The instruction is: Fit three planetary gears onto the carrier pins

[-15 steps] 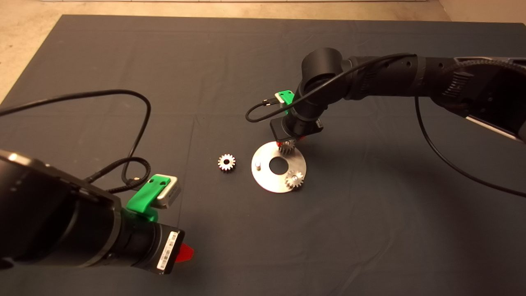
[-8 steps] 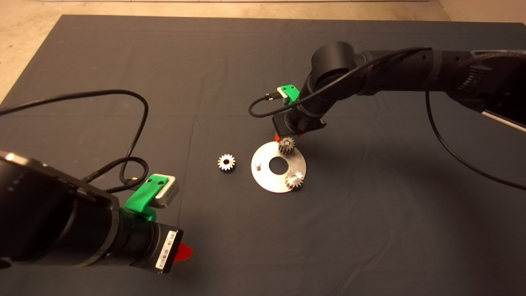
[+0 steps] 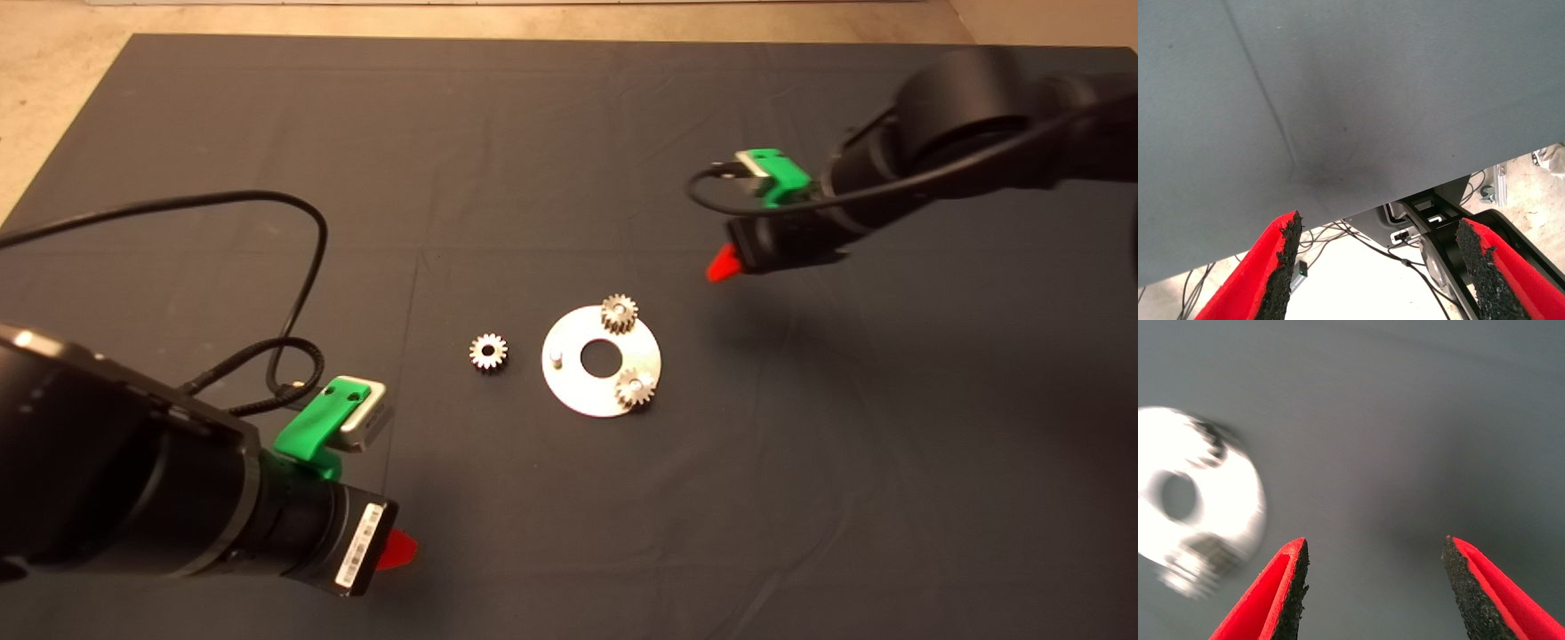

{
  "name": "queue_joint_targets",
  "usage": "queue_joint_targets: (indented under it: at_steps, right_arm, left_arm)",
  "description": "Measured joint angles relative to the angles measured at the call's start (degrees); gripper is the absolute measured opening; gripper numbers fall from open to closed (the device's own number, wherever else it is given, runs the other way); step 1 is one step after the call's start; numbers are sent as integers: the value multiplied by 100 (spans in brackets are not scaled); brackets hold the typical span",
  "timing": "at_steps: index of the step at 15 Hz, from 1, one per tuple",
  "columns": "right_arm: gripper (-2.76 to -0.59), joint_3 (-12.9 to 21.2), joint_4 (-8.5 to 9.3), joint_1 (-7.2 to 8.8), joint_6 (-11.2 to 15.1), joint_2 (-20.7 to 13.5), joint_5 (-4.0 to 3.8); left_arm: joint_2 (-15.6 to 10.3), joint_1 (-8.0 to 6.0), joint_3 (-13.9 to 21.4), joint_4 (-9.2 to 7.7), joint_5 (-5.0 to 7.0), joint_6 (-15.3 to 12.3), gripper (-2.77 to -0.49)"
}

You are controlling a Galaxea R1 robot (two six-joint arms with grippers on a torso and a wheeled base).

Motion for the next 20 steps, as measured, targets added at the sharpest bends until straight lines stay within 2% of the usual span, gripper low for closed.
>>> queue_joint_targets:
  at_steps: [1, 2, 3, 4, 5, 6, 7, 8, 9, 11, 14, 17, 20]
  right_arm:
    - [-188, 371, 115, 193, 0, -317, -363]
    - [-188, 784, 298, 446, 36, -748, -680]
    - [-188, 1178, 482, 662, 90, -1175, -818]
    - [-188, 1614, 666, 809, 179, -1591, -845]
    - [-188, 2043, 897, 853, 326, -1974, -864]
    - [-188, 2371, 1085, 875, 446, -2248, -911]
    - [-188, 2572, 1196, 938, 529, -2377, -923]
    - [-188, 2666, 1232, 1021, 591, -2384, -910]
    - [-188, 2677, 1240, 1034, 625, -2366, -860]
    - [-188, 2679, 1251, 1049, 686, -2362, -834]
    - [-188, 2718, 1298, 1097, 733, -2451, -881]
    - [-188, 2765, 1312, 1128, 750, -2454, -850]
    - [-188, 2787, 1320, 1128, 755, -2539, -862]
  left_arm:
    - [13, 0, 0, -2, -1, 2, -162]
    - [2, 2, 0, -2, 13, 25, -162]
    - [52, 0, 0, -2, 51, 104, -162]
    - [137, -2, 0, -2, 62, 228, -162]
    - [261, -29, 0, 0, 52, 406, -162]
    - [323, -51, 0, -1, 131, 577, -162]
    - [338, -77, -4, 0, 226, 766, -162]
    - [336, -94, -33, -2, 342, 969, -162]
    - [327, -94, -113, -4, 378, 1276, -162]
    - [320, -96, -419, -6, 440, 1997, -162]
    - [416, -165, -1107, -6, 462, 2906, -162]
    - [684, -190, -1797, -6, 501, 3512, -162]
    - [1109, -190, -2425, -4, 496, 3995, -162]
